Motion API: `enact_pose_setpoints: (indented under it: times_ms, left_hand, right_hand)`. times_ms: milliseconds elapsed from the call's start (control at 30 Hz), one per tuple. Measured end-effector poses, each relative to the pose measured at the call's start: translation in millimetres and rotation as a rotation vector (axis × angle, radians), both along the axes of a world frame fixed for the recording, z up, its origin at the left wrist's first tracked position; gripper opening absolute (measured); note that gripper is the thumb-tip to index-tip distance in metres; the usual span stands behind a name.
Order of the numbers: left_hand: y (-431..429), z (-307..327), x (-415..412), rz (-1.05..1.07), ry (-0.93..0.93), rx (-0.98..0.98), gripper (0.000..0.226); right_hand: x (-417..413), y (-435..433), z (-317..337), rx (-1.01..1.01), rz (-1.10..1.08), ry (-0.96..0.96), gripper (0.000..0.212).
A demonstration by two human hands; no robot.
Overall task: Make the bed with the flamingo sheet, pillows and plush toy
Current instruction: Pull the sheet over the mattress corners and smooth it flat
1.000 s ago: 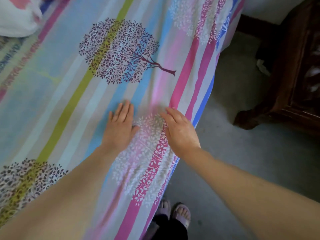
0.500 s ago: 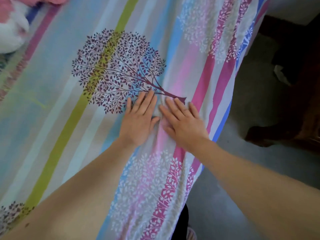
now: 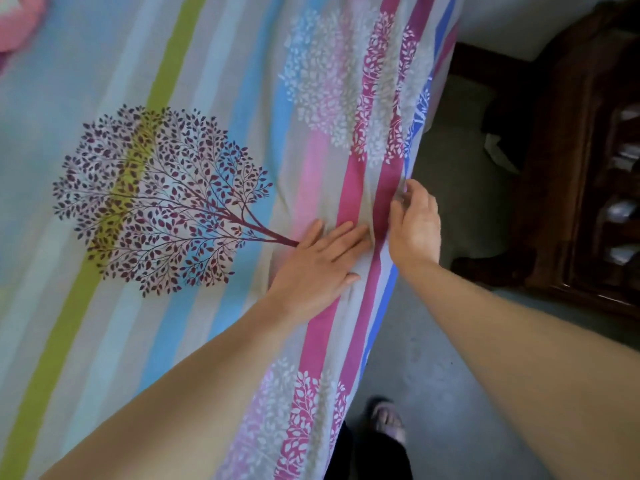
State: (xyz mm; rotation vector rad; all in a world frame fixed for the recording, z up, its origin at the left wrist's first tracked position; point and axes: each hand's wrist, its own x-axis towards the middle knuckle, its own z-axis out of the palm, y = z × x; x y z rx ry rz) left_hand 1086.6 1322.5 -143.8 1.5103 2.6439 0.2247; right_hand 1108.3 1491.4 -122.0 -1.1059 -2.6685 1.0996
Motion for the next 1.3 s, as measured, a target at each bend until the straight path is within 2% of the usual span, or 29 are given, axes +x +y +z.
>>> enact_pose_setpoints:
  times_ms: [100, 267, 500, 600, 667, 733, 800, 967, 1067, 1200, 1300]
  left_hand:
    - [4.3, 9.2, -12.3, 0.114, -0.012, 0.147, 0.044]
    - [24.1, 15.1, -27.5, 0.254, -0.069, 0.116, 0.043]
    - [59.7, 17.5, -45.3, 0.437, -0.039, 0.014, 0.053]
    - [78.2, 9.7, -51.8, 0.427, -0.060, -0.179, 0.062]
    - [90.8, 2.1, -46.1, 0.294, -0.032, -0.290, 0.067]
    - [106.6, -1.9, -35.6, 0.148, -0.004, -0.319, 0.069]
    - [115.6, 0.0, -30.1, 0.102, -0.013, -0.299, 0.064]
    - [108.5, 17.7, -58.4, 0.312, -0.016, -0.062, 0.051]
    - [101.2, 26.0, -86.2, 0.405, -0.003, -0.073, 0.051]
    - [107.3, 26.5, -127.9, 0.500, -0.069, -0.089, 0.055]
    - [119.5, 21.6, -167.0, 0.595, -0.118, -0.059, 0.057]
  right_hand:
    - [-23.8, 12.1, 0.5, -0.113, -0.122, -0.100, 0.046]
    - [-31.2, 25.5, -1.6, 0.085, -0.064, -0.227, 0.016]
    - [-18.9, 71.8, 4.4, 0.267, 0.146, -0.297, 0.021]
    - [-23.4, 82.1, 5.2, 0.146, 0.175, -0.350, 0.022]
    - [-23.0, 82.6, 5.9, 0.054, 0.162, -0.380, 0.024]
    - [-22.7, 88.4, 7.2, 0.048, 0.213, -0.402, 0.025]
    - [-22.4, 99.3, 10.8, 0.026, 0.226, -0.417, 0.025]
    - [-44.9, 130.4, 13.5, -0.127, 0.259, -0.368, 0.023]
    - [-72.8, 131.8, 8.9, -0.185, 0.257, -0.294, 0.033]
    - [-120.4, 132.2, 0.7, -0.239, 0.115, -0.244, 0.039]
    - [-151.0, 145.1, -7.1, -0.261, 0.022, -0.274, 0.032]
